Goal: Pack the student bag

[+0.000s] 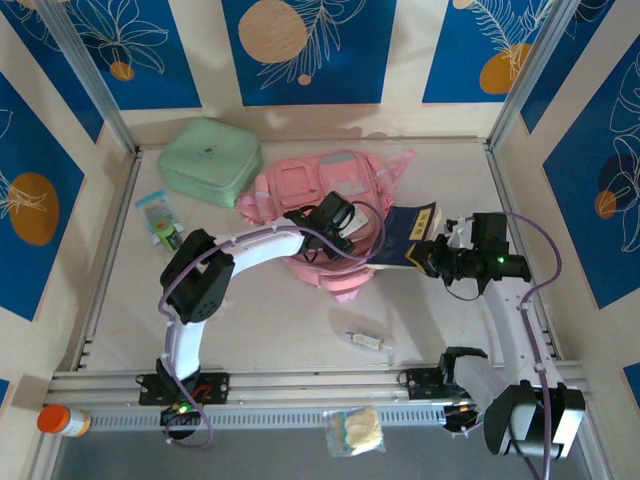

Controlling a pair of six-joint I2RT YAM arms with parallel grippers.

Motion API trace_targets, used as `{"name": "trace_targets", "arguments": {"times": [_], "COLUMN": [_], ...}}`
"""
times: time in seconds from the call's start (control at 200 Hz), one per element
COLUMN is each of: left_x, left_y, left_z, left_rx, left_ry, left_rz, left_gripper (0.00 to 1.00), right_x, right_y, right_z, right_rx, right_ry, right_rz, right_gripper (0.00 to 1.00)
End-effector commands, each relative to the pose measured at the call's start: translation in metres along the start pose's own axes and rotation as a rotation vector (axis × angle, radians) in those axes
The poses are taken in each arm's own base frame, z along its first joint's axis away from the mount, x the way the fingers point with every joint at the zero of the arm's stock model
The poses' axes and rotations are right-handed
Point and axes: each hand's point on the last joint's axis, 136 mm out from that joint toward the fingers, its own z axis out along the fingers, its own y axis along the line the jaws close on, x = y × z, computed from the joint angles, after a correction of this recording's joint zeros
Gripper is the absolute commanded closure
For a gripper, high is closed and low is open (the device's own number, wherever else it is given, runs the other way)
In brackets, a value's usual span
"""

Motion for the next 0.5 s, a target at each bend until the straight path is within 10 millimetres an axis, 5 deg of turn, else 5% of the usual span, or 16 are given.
{"name": "trace_targets", "arguments": {"times": [0.0, 0.36, 0.495], "left_x": [-0.008, -0.021, -0.027], "left_y": [0.015, 0.024, 0.025], "left_z": [0.003, -0.031, -0.044], "left_rx": [-0.085, -0.108, -0.106], "left_ry": [-0.004, -0.074, -0.1], "left_rz": [0.01, 0.022, 0.022], "left_gripper": [0.5, 0.89, 0.96], "right_x": [0.005, 0.008, 0.011], "right_y": [0.01, 0.013, 0.013], "right_z": [-0.007, -0.016, -0.019], "right_rx": [-0.066, -0.072, -0.061], "right_ry": [0.015, 0.001, -0.009], "right_rz": [-0.031, -0.037, -0.044], "right_gripper": [1.0, 1.0, 1.0]}}
